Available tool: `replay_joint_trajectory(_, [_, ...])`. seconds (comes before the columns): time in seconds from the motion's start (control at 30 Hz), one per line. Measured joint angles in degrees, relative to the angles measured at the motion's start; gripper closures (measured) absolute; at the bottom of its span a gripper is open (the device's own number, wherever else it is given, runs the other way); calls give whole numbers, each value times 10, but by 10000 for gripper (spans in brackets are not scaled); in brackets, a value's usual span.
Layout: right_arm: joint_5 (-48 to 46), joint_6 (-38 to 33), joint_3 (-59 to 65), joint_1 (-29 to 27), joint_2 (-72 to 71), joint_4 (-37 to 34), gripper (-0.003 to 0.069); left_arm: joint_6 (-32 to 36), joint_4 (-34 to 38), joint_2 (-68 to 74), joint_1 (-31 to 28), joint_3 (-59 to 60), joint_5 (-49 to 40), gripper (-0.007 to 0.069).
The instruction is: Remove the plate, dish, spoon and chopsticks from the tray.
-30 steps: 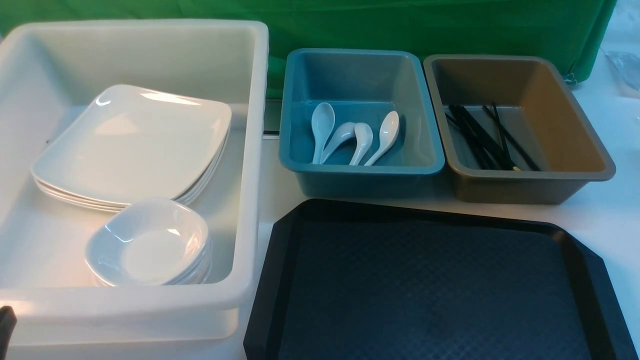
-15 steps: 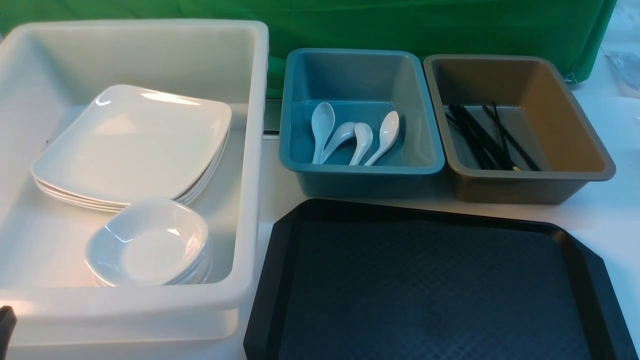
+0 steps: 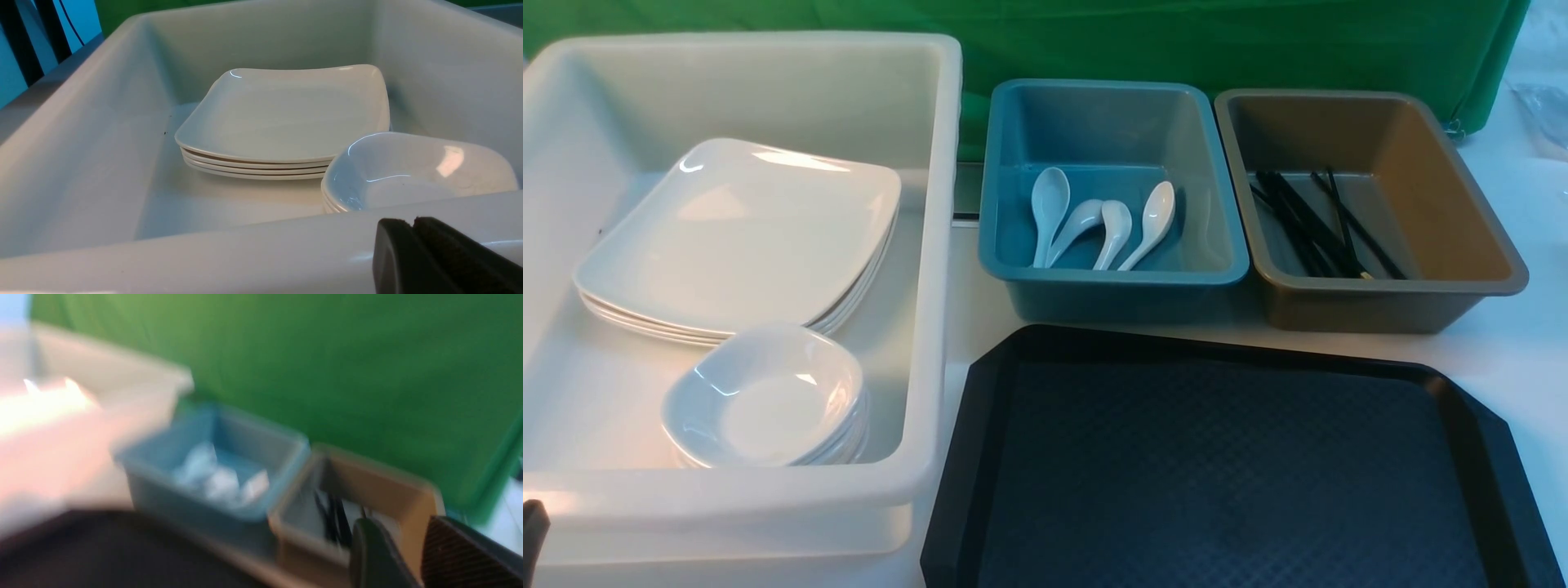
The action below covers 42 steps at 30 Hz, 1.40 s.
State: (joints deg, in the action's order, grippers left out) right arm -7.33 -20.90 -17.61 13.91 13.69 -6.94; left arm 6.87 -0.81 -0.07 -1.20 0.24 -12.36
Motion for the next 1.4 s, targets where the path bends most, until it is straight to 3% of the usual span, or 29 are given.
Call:
replay_joint_trajectory(0.23, [-10,7,154,-106,-84,1,424,0,0,0,0,0,0,607])
replay_joint_trajectory(0.37, [-73,23,180,-140,-134,2,424,0,0,0,0,0,0,607])
replay_joint_trajectory(1.4, [-81,55,180,-140,-136,-4,421,7,-11,0,0,0,-4,607])
